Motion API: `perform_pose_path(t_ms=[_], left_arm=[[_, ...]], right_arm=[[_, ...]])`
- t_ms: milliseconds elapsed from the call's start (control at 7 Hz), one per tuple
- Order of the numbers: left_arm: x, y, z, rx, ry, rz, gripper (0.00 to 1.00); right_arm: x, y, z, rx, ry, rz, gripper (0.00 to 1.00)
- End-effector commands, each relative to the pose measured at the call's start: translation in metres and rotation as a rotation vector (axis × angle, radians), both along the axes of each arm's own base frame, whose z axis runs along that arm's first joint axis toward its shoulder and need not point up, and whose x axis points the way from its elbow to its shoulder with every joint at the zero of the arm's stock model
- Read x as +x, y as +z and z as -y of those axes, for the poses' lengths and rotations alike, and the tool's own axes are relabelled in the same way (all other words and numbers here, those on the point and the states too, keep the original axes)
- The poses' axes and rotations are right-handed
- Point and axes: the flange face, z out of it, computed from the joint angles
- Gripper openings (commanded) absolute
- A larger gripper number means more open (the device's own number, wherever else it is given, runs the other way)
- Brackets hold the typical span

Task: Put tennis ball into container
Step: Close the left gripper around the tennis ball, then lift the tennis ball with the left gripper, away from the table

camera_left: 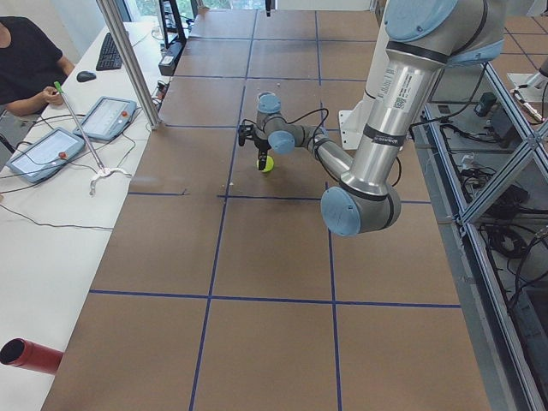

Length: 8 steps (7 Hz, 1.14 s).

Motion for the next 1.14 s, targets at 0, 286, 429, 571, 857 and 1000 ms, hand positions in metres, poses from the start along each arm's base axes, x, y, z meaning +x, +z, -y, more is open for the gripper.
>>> perform_pose_path(t_ms=[0, 286, 429, 571, 857, 1000], left_arm=[[-0.038, -0.048, -0.017, 0.027, 0.023, 0.027, 0.0], [-0.12, -0.118, 0.007, 0.054, 0.024, 0.084, 0.0], [-0.153, -0.15, 0.025, 0.026, 0.013, 0.062, 0.0], [-0.175, -0.19, 0.026, 0.008, 0.006, 0.034, 0.0], [-0.167, -0.261, 0.024, -0.059, 0.022, -0.044, 0.0], [-0.134, -0.28, 0.027, -0.115, 0.016, -0.061, 0.0]], right_arm=[[0.0, 0.0, 0.0, 0.0, 0.0, 0.0, 1.0], [0.0, 0.0, 0.0, 0.0, 0.0, 0.0, 1.0], [0.0, 0.0, 0.0, 0.0, 0.0, 0.0, 1.0], [0.0, 0.0, 0.0, 0.0, 0.0, 0.0, 1.0], [0.0, 0.0, 0.0, 0.0, 0.0, 0.0, 1.0], [0.0, 0.0, 0.0, 0.0, 0.0, 0.0, 1.0]])
